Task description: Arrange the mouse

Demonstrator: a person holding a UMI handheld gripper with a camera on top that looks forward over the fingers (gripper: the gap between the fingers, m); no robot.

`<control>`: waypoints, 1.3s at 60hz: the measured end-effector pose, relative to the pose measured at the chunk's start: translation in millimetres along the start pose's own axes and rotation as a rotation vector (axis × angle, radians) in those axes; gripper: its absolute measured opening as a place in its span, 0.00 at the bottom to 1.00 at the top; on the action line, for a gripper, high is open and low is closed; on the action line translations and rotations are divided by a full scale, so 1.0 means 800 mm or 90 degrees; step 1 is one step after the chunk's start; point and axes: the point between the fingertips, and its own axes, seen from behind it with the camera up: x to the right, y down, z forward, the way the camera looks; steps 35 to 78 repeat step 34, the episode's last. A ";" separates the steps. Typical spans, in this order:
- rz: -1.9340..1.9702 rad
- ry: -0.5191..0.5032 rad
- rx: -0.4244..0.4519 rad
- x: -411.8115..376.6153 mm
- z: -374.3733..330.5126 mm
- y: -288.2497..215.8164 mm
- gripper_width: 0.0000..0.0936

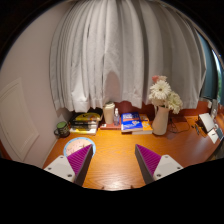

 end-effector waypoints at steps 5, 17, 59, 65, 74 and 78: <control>-0.001 0.016 0.005 0.029 -0.025 0.005 0.90; 0.014 0.036 0.001 0.063 -0.061 0.029 0.90; 0.028 0.038 -0.016 0.075 -0.073 0.056 0.90; 0.028 0.038 -0.016 0.075 -0.073 0.056 0.90; 0.028 0.038 -0.016 0.075 -0.073 0.056 0.90; 0.028 0.038 -0.016 0.075 -0.073 0.056 0.90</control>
